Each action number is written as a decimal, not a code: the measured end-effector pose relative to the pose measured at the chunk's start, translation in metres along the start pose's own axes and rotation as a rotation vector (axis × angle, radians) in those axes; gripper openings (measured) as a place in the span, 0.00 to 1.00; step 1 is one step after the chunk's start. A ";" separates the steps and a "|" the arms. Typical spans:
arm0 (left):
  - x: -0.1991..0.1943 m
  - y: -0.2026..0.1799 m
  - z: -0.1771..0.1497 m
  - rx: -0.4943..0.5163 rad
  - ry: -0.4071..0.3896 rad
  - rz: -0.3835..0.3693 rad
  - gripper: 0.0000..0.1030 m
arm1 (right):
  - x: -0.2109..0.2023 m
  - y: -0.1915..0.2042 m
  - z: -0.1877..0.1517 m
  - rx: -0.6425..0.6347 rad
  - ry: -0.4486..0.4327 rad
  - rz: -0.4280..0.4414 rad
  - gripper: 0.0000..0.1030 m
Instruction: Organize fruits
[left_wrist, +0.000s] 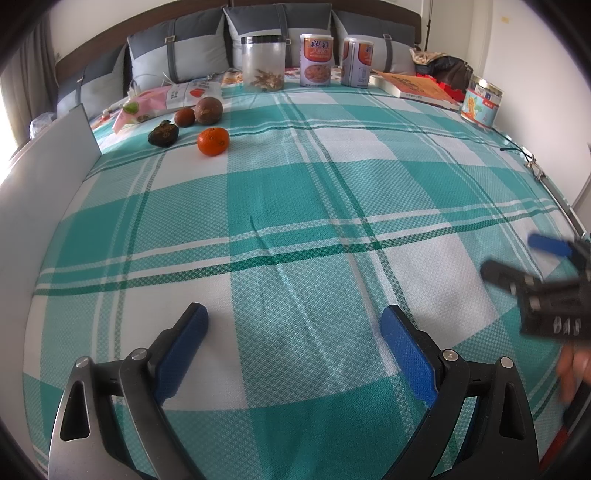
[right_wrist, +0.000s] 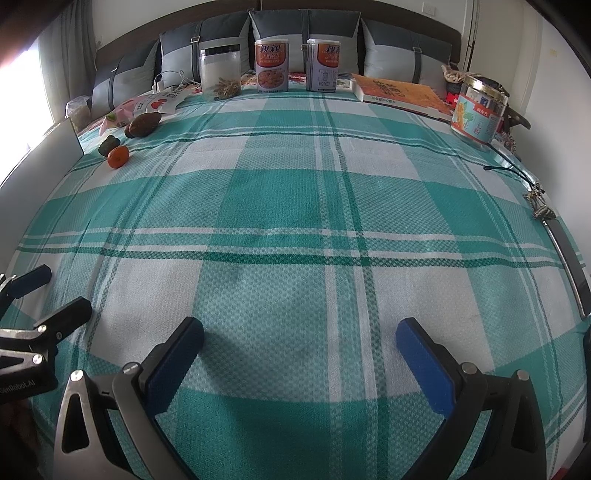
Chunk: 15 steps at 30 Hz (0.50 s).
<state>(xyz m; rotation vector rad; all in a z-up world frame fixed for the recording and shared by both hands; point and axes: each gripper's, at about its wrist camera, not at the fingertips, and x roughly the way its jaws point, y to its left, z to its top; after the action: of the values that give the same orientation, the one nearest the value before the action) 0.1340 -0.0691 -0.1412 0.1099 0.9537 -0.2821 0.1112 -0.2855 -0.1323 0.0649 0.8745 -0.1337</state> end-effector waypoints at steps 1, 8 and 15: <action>0.000 0.000 0.000 0.000 0.000 0.000 0.93 | 0.001 0.001 0.006 -0.016 -0.005 -0.015 1.00; -0.001 0.000 0.000 -0.001 0.000 -0.001 0.93 | 0.020 -0.002 0.021 0.051 -0.024 -0.021 1.00; 0.001 0.000 0.001 0.000 0.000 0.001 0.93 | 0.019 -0.004 0.019 0.066 -0.025 -0.012 1.00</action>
<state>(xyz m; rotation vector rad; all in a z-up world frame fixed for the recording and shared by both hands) 0.1348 -0.0695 -0.1415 0.1104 0.9540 -0.2809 0.1367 -0.2932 -0.1347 0.1192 0.8456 -0.1746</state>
